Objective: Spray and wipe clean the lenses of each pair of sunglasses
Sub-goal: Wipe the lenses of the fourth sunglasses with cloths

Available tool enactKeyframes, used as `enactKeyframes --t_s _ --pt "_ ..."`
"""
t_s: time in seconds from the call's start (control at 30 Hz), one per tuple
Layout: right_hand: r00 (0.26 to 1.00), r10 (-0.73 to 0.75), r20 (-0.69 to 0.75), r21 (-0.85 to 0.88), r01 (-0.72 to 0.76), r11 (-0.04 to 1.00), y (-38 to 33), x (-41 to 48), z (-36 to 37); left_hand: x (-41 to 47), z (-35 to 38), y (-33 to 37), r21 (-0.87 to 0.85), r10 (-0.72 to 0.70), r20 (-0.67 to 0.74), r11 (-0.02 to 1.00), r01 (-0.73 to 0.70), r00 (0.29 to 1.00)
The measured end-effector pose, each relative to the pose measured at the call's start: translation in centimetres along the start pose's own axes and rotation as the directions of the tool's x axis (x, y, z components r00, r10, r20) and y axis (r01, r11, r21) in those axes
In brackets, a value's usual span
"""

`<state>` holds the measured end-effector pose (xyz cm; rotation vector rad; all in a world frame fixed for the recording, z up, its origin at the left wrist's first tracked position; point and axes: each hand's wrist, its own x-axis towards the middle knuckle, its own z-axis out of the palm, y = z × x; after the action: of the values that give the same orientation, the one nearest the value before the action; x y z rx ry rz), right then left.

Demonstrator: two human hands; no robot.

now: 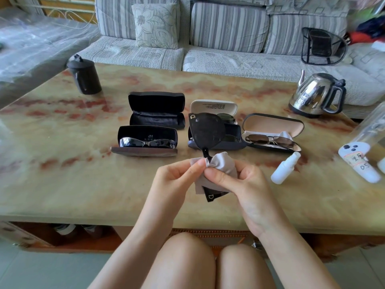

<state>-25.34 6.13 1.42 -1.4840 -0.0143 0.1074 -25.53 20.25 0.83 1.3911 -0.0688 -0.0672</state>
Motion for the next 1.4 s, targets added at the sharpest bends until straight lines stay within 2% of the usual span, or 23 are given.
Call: enactKeyframes --t_s 0.13,0.27,0.4,0.57,0.7,0.8,0.9,1.03,1.17,1.3,1.4 --pt "0.999 -0.033 -0.018 -0.099 0.031 0.995 0.6 0.0 0.3 -0.1 0.4 -0.1 -0.055 0.009 -0.082 0.998 -0.013 0.997" --pt "0.993 -0.045 0.108 -0.065 0.053 0.996 0.5 -0.2 0.1 -0.2 1.0 0.3 -0.062 0.051 -0.127 0.996 -0.059 0.991" --pt "0.979 -0.047 0.198 -0.045 0.057 0.997 -0.2 -0.4 0.2 0.1 1.3 0.3 -0.1 0.002 -0.237 0.995 -0.026 0.971" --pt "0.989 -0.051 0.142 -0.03 0.056 0.998 -0.1 -0.2 0.4 0.3 1.7 0.3 -0.038 0.03 -0.315 0.998 -0.044 0.949" --pt "0.998 -0.036 0.042 0.015 0.035 0.999 0.0 -0.1 0.4 0.6 1.8 0.1 -0.063 0.045 -0.271 0.996 -0.064 0.961" --pt "1.0 0.009 -0.027 0.064 -0.007 0.998 -0.1 0.1 0.3 0.7 1.7 0.3 0.009 0.096 -0.141 0.995 -0.096 0.985" --pt "0.997 0.031 -0.068 0.112 -0.023 0.993 -0.1 0.1 0.2 0.8 1.4 0.4 0.017 0.071 -0.007 0.997 -0.071 0.997" --pt "0.987 0.071 -0.143 0.136 -0.051 0.989 0.0 0.2 0.1 0.7 1.3 0.3 0.031 0.08 0.043 0.996 -0.082 0.996" --pt "0.992 0.087 -0.087 0.155 -0.072 0.985 -0.4 0.1 0.0 0.7 0.9 0.1 -0.016 0.043 0.062 0.999 -0.042 0.997" --pt "0.998 0.055 0.023 0.107 -0.057 0.993 -0.9 -0.2 -0.2 0.8 0.7 0.2 -0.19 -0.03 0.129 0.98 0.054 0.991" --pt "0.994 0.053 0.099 0.078 -0.061 0.995 -1.2 -0.4 -0.5 0.8 0.9 0.0 -0.259 -0.055 0.137 0.962 0.09 0.989"
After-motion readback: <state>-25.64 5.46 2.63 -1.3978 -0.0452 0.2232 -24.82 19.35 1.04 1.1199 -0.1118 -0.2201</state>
